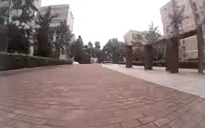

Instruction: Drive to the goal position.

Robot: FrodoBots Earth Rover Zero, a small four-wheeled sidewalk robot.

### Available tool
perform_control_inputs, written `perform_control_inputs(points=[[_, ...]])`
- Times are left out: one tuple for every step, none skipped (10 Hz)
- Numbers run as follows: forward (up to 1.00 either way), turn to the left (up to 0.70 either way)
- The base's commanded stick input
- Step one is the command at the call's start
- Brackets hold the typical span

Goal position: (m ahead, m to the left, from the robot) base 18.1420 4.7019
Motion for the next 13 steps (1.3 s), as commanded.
perform_control_inputs(points=[[0.63,0.00],[0.63,0.00],[0.63,0.00],[0.63,0.00],[0.63,0.00],[0.63,0.00],[0.63,0.00],[0.63,0.00],[0.63,0.00],[0.63,0.00],[0.63,0.00],[0.63,0.00],[0.63,0.00]])
